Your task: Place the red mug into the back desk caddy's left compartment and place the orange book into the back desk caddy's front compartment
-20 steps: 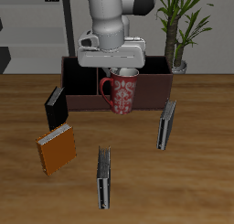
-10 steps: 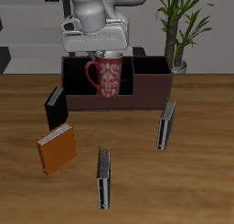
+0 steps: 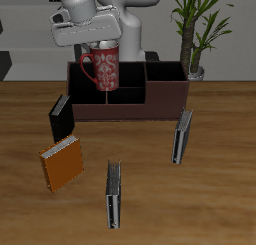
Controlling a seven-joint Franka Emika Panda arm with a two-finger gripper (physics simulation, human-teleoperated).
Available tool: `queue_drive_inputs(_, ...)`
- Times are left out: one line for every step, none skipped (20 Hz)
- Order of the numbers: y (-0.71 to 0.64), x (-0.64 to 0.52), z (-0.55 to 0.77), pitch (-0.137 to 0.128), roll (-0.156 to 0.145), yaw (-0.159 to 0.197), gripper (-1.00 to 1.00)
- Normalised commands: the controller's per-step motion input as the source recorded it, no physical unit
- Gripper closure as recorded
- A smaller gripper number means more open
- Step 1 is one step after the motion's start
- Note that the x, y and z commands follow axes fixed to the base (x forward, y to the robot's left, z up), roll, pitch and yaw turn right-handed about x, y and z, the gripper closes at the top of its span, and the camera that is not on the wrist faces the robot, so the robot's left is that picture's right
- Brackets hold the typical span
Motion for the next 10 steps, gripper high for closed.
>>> queue_drive_inputs(-0.18,-0.33,0.08,-0.056,-0.020,0.096,1.00)
queue_drive_inputs(-0.14,-0.25,0.02,0.000,0.048,0.016,1.00)
queue_drive_inputs(-0.18,-0.46,0.01,0.004,0.056,0.041,1.00)
queue_drive_inputs(-0.16,-0.41,0.04,-0.081,-0.018,0.115,1.00)
queue_drive_inputs(-0.14,-0.35,0.01,-0.037,0.000,0.074,1.00)
queue_drive_inputs(-0.25,-0.42,0.06,-0.017,0.021,0.007,1.00)
queue_drive_inputs(-0.18,-0.33,0.09,-0.085,-0.002,0.080,1.00)
queue_drive_inputs(-0.20,-0.26,-0.01,0.014,0.022,0.016,1.00)
queue_drive_inputs(-0.17,-0.14,0.02,-0.004,-0.014,0.034,1.00)
queue_drive_inputs(-0.12,-0.15,0.02,-0.026,-0.016,0.050,1.00)
